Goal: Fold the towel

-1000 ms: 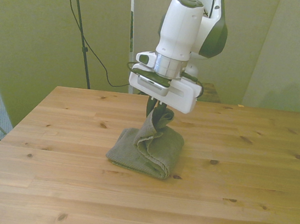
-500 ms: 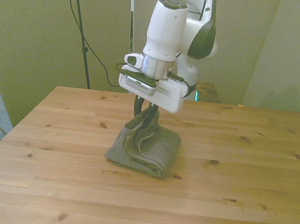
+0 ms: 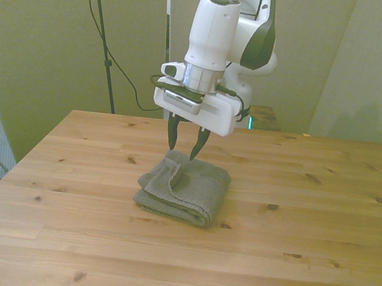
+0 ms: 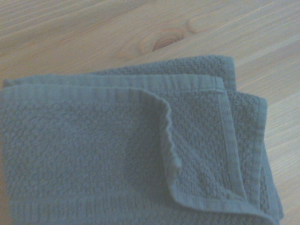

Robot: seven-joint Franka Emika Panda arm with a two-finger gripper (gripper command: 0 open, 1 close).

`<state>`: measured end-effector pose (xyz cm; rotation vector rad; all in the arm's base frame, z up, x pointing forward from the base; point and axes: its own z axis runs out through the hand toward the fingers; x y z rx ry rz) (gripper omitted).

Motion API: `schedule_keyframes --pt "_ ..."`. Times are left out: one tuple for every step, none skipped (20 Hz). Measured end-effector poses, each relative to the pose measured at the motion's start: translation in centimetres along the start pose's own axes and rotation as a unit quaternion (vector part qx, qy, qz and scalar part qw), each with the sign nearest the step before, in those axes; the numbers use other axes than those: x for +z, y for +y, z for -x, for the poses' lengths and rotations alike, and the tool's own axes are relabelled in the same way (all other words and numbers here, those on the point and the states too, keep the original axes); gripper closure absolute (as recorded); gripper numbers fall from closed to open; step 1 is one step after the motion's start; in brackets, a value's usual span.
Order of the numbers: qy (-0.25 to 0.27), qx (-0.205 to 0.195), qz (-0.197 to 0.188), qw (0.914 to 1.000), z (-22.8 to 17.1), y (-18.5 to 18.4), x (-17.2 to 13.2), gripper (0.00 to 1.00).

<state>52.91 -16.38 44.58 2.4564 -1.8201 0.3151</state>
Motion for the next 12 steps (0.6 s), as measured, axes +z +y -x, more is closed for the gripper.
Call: schedule_keyframes --pt "-0.001 -0.006 -0.004 1.0 0.6 0.4 -0.7 0.0" --pt "-0.002 -0.013 -0.007 0.9999 1.4 0.8 -1.4 0.0" --pt "-0.003 -0.022 -0.009 0.9997 2.2 1.2 -2.0 0.0" --pt "-0.005 -0.031 -0.01 0.9995 3.0 1.6 -2.6 0.0" --pt "-0.007 -0.039 -0.01 0.9992 4.0 2.0 -3.1 0.0" --pt "-0.008 -0.048 -0.008 0.9988 5.0 2.3 -3.5 0.0" --pt "-0.011 -0.06 -0.008 0.9981 6.3 2.6 -4.0 0.0" --pt "-0.014 -0.076 -0.011 0.997 7.7 2.8 -4.4 0.0" --pt "-0.02 -0.094 -0.014 0.9953 9.1 2.9 -4.8 0.0" --pt "-0.026 -0.11 -0.016 0.9934 10.7 3.1 -5.2 0.0" --pt "-0.028 -0.123 -0.017 0.9918 12.0 3.3 -5.6 0.0" --pt "-0.029 -0.135 -0.017 0.9902 13.1 3.6 -6.0 0.0"
